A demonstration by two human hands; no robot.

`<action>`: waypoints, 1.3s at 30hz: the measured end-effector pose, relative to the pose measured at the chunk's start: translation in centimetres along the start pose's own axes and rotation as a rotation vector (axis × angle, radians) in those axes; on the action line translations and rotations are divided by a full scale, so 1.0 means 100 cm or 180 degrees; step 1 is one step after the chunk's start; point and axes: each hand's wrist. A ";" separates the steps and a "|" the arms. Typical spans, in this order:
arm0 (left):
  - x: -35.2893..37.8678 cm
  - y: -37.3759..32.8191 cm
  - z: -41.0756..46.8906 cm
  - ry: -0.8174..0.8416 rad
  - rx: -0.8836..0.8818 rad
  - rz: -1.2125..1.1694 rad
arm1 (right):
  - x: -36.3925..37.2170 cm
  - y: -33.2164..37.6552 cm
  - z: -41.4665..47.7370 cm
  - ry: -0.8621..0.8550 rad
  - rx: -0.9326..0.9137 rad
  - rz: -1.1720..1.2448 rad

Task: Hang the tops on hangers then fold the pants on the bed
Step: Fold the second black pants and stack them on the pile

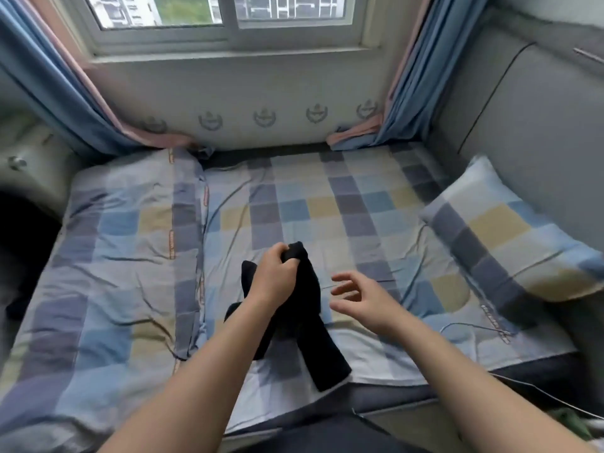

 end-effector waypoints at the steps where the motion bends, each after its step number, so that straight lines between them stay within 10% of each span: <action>1: 0.000 0.000 -0.002 -0.0065 -0.0065 -0.0079 | 0.004 -0.008 0.004 0.0154 -0.0066 -0.0157; 19: -0.048 0.012 -0.003 -0.1754 -0.0471 -0.1731 | 0.017 -0.028 0.073 -0.0059 -0.0415 -0.0663; 35: 0.007 0.036 -0.050 0.0082 -0.0144 -0.0468 | -0.019 0.085 0.073 -0.0019 -0.0247 0.0870; 39: 0.004 0.040 -0.037 -0.0293 -0.0245 0.0008 | -0.020 0.102 0.070 -0.0129 -0.0174 0.1320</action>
Point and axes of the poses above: each hand's wrist, its own z-axis towards the middle knuckle, its own x-axis out of the palm, y = z × x, and after that the axes turned 15 degrees about -z, right-handed
